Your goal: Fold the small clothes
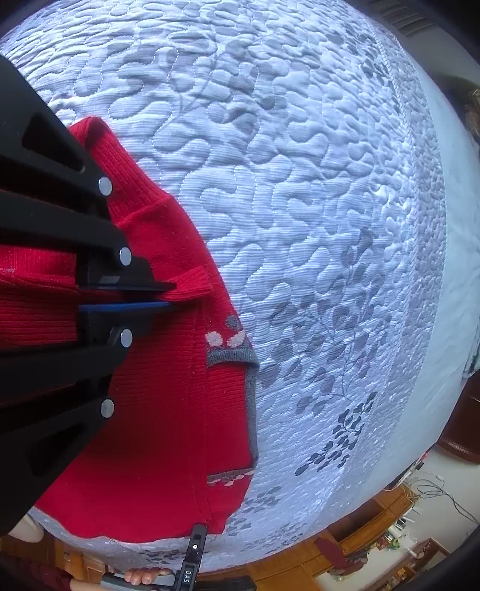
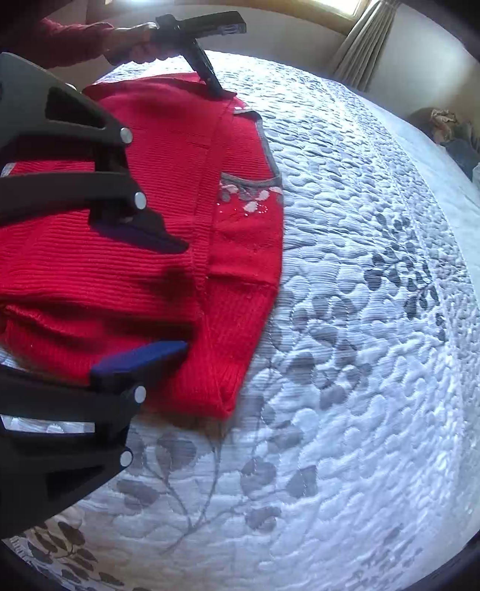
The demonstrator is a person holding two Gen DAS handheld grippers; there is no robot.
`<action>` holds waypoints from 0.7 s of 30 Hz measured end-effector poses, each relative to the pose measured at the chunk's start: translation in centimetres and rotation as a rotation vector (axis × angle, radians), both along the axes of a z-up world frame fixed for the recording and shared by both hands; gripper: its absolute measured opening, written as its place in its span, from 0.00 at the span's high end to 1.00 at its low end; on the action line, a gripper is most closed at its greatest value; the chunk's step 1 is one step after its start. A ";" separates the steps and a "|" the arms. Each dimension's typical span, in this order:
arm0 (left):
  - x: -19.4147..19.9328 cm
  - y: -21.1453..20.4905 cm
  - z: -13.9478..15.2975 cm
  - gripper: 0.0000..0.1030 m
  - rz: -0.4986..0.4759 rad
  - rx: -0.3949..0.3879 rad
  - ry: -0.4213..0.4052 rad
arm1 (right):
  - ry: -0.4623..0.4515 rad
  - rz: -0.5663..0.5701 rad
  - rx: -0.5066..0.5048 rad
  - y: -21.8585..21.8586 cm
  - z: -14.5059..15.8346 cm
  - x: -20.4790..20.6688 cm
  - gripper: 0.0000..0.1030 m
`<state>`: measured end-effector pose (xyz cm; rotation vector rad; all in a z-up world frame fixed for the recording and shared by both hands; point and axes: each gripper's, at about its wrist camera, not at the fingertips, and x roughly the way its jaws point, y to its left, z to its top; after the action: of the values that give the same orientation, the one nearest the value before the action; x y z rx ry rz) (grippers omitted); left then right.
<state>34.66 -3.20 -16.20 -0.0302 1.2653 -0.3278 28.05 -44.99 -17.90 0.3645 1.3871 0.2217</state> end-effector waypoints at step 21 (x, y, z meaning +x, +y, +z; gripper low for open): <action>1.2 2.0 2.8 0.97 0.182 -0.002 -0.157 | -0.192 -0.032 0.035 -0.8 5.0 2.4 0.95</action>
<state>35.85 -1.24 -13.36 -0.1183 1.0976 -0.1708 30.46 -45.83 -12.95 0.3841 1.1884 0.2490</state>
